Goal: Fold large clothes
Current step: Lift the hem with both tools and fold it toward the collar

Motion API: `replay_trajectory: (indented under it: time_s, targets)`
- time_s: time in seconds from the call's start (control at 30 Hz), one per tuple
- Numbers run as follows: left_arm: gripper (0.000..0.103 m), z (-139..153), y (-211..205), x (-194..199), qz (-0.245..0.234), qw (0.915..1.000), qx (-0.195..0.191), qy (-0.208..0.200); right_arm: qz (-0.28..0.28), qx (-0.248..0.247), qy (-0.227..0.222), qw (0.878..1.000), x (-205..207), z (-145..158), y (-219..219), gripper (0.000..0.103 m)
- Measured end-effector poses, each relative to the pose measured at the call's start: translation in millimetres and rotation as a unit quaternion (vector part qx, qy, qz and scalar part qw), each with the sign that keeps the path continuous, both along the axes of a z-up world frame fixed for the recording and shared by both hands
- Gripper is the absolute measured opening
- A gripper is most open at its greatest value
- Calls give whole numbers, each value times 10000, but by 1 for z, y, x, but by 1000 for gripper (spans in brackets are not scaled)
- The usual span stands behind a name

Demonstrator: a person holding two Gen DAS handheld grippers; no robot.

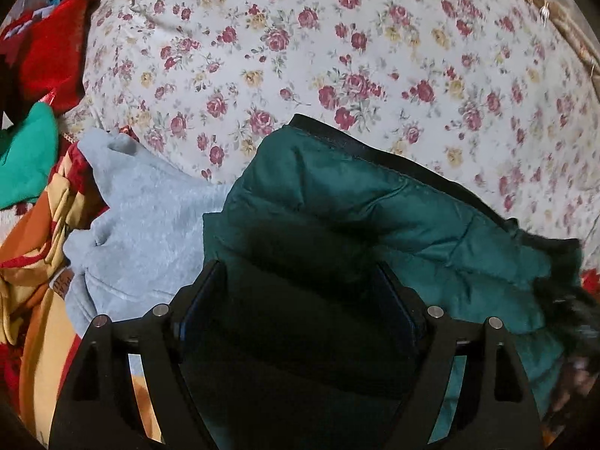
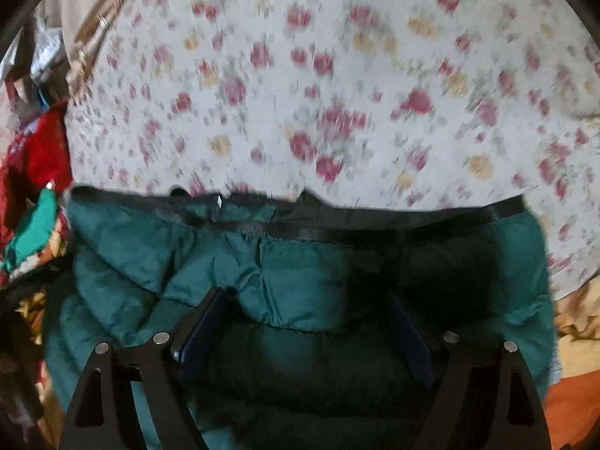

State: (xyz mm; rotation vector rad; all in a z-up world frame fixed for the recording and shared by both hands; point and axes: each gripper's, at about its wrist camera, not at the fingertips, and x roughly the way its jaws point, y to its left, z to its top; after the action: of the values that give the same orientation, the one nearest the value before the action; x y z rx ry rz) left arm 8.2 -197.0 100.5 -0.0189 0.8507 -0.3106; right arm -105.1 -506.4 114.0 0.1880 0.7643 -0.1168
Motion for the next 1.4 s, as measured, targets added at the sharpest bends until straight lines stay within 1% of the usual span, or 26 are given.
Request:
replay_trajectory:
  time_s: [0.1,0.17,0.27,0.37,0.5,0.6,0.7,0.83,0.93,1.0,1.1,1.2,1.3,1.4]
  targets:
    - [81,-4,-3,6,43,10000,71,-24,-77,-69,-317,9994,-26,18,-9,83]
    - [82,-5,-5,10,59,9999,101,-8,-174,-29,-343,9993,-33,18,-21,83]
    - [82,-7,-8,14,66,9998,160,14,-410,-95,-84,9991,-27,2,-38,83]
    - [83,-11,-14,18,56,9996,271,9,-473,-17,62,9989,-18,-19,-46,84]
    - [87,-16,-24,21,36,9987,512,-76,-549,-22,-15,9985,-12,-34,-48,89]
    - [88,-18,-27,22,43,9982,592,-96,-540,38,14,9985,-13,-34,-52,89]
    - [89,-19,-27,22,41,9983,578,-101,-540,-16,28,9985,-20,-23,-49,89]
    - [89,-19,-26,21,45,9983,581,-98,-388,67,-339,9987,-50,1,-37,89]
    - [90,-20,-27,21,58,9982,577,-117,-228,21,-429,9988,-67,8,-25,89]
    - [90,-21,-27,20,71,9982,571,-139,-165,-41,-305,9994,-66,2,-20,89]
    - [90,-21,-27,20,74,9982,567,-156,-266,14,-19,9996,-55,-22,-26,89]
    - [90,-21,-27,19,79,9982,563,-166,-348,120,-24,9993,-50,-37,-32,90]
    - [90,-21,-26,18,90,9983,554,-183,-359,12,28,9993,-51,-36,-28,91]
    - [90,-18,-22,14,75,9985,518,-173,-369,58,-16,9993,-61,-27,-26,91]
